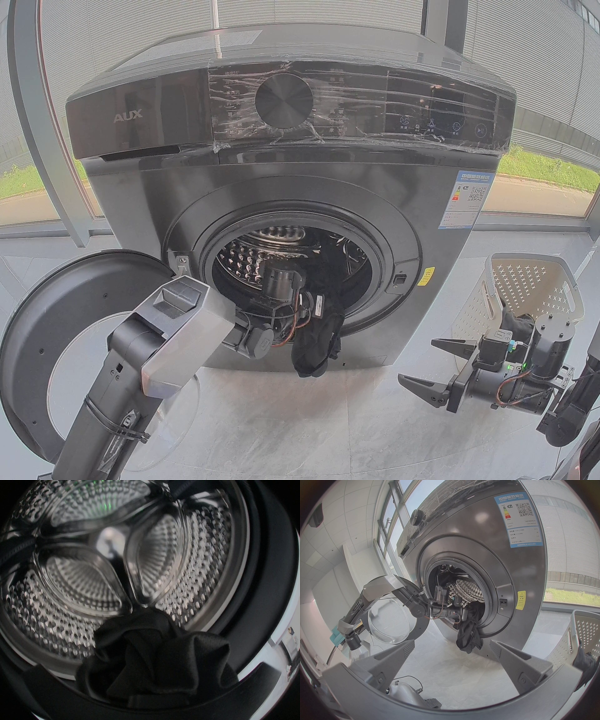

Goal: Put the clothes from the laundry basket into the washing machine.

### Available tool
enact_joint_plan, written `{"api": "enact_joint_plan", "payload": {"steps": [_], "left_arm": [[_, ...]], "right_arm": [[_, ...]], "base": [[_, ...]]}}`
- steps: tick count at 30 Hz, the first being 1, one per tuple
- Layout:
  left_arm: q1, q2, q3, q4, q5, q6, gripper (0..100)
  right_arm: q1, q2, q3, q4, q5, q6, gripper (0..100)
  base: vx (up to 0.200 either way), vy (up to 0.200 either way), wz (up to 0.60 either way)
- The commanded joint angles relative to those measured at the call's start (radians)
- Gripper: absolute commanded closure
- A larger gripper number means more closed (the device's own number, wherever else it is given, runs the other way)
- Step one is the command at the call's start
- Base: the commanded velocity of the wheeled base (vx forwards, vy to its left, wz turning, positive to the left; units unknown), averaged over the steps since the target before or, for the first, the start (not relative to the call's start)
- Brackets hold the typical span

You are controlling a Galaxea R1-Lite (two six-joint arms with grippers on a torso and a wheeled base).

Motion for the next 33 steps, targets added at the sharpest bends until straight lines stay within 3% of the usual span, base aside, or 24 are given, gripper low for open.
{"api": "enact_joint_plan", "payload": {"steps": [1, 2, 9, 15, 16, 19, 20, 22, 27, 33], "left_arm": [[0.043, 0.040, -0.185, -0.025, 0.072, -0.006, 100], [0.060, 0.056, -0.265, -0.022, 0.095, -0.006, 100], [0.118, 0.056, -0.268, -0.041, 0.106, -0.006, 100], [0.115, 0.058, -0.268, -0.070, 0.108, -0.008, 100], [0.114, 0.058, -0.268, -0.071, 0.108, -0.008, 0], [0.109, 0.053, -0.268, -0.073, 0.108, -0.011, 0], [0.095, 0.024, -0.268, -0.068, 0.108, -0.034, 0], [0.086, -0.010, -0.248, -0.061, 0.109, -0.049, 0], [0.051, -0.235, 0.105, 0.001, 0.088, -0.051, 0], [0.005, -0.341, 0.329, 0.071, 0.017, -0.048, 0]], "right_arm": [[0.003, 0.001, -0.002, -0.001, 0.001, 0.000, 0], [0.003, 0.002, -0.002, -0.001, 0.001, 0.000, 0], [0.006, 0.002, 0.000, -0.001, 0.001, 0.000, 0], [0.001, 0.013, 0.001, -0.001, 0.001, 0.000, 0], [0.001, 0.013, 0.001, -0.001, 0.001, 0.000, 0], [0.001, 0.013, 0.001, -0.001, 0.001, 0.000, 0], [0.000, 0.014, 0.001, -0.001, 0.001, 0.000, 0], [0.000, 0.016, 0.001, -0.001, 0.001, 0.000, 0], [0.003, 0.016, 0.001, -0.001, 0.001, 0.000, 0], [0.006, 0.017, 0.003, -0.001, 0.001, -0.002, 0]], "base": [[0.000, 0.000, 0.00], [0.000, 0.000, 0.00], [0.000, 0.000, 0.00], [0.000, 0.000, 0.00], [0.000, 0.000, 0.00], [0.000, 0.000, 0.00], [0.000, 0.000, 0.00], [0.000, 0.000, 0.00], [0.000, 0.000, 0.00], [0.000, 0.000, 0.00]]}}
